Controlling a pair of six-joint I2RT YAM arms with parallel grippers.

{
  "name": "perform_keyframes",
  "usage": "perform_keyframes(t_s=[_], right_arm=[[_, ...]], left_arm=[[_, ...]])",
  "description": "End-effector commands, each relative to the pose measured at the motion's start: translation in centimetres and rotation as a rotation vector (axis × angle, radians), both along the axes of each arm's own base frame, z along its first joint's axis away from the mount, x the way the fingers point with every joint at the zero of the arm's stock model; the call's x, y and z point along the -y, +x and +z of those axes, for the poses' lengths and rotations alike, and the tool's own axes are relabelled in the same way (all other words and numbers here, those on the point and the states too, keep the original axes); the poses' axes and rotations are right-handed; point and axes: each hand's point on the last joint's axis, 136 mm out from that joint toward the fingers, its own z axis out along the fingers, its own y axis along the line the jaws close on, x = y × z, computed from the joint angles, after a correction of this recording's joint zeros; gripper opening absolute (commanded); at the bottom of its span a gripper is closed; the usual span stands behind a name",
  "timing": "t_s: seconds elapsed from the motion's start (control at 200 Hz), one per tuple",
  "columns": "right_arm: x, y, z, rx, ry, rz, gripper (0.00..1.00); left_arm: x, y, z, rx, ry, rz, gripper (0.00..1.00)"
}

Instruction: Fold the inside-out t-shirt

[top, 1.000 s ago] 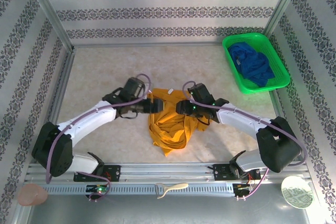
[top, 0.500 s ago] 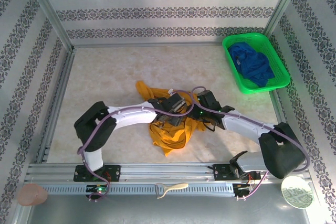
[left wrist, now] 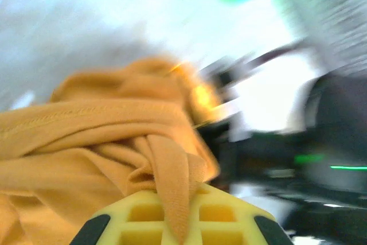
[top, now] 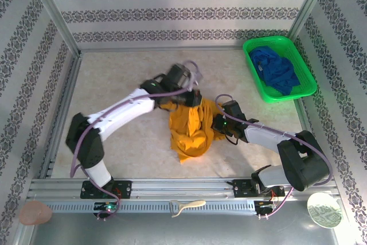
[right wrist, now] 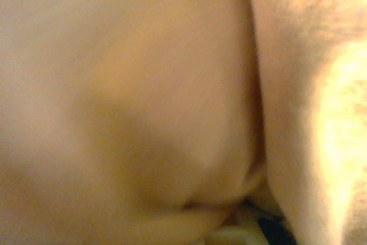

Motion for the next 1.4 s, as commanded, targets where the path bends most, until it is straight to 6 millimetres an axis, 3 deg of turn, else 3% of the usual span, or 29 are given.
perform_keyframes(t_s=[0.0, 0.055, 0.13, 0.21, 0.335, 0.41, 0.52, 0.679, 0.844, 1.049, 1.399], right_arm=[[-1.2, 1.9, 2.4, 0.051, 0.081, 0.022, 0.07], [-1.3, 2.4, 3.7, 0.072, 0.114, 0.036, 0.07], [-0.7, 2.3, 5.8, 0.102, 0.14, 0.031, 0.09], [0.7, 1.8, 8.9, 0.171, 0.153, 0.006, 0.14], [2.6, -0.3, 14.0, 0.294, 0.121, 0.025, 0.4], [2.7, -1.4, 17.0, 0.382, 0.159, 0.041, 0.47], [1.0, -1.8, 21.3, 0.489, 0.283, 0.074, 0.5], [-2.4, -1.1, 24.2, 0.543, 0.405, 0.127, 0.6], [-5.2, -0.1, 24.9, 0.549, 0.421, 0.161, 0.56], [-5.9, 1.1, 25.4, 0.554, 0.423, 0.15, 0.53], [-6.5, 3.7, 22.3, 0.502, 0.409, 0.103, 0.51]], left_arm=[[0.6, -2.0, 10.6, -0.102, -0.475, -0.176, 0.0], [-0.6, -0.5, 13.1, -0.089, -0.587, -0.135, 0.0], [-1.6, 0.6, 14.8, -0.072, -0.665, -0.109, 0.0], [-1.6, 1.2, 14.3, -0.08, -0.658, -0.098, 0.0], [-1.3, 1.9, 14.3, -0.113, -0.732, -0.102, 0.0], [-1.3, 2.3, 14.6, -0.143, -0.788, -0.098, 0.0], [-1.3, 2.4, 14.5, -0.152, -0.803, -0.092, 0.0], [-1.5, 2.1, 13.6, -0.166, -0.794, -0.084, 0.0], [-1.7, 1.8, 12.7, -0.181, -0.802, -0.077, 0.0], [-1.9, 1.3, 12.0, -0.196, -0.822, -0.079, 0.0], [-2.0, 0.8, 13.1, -0.19, -0.846, -0.099, 0.0]])
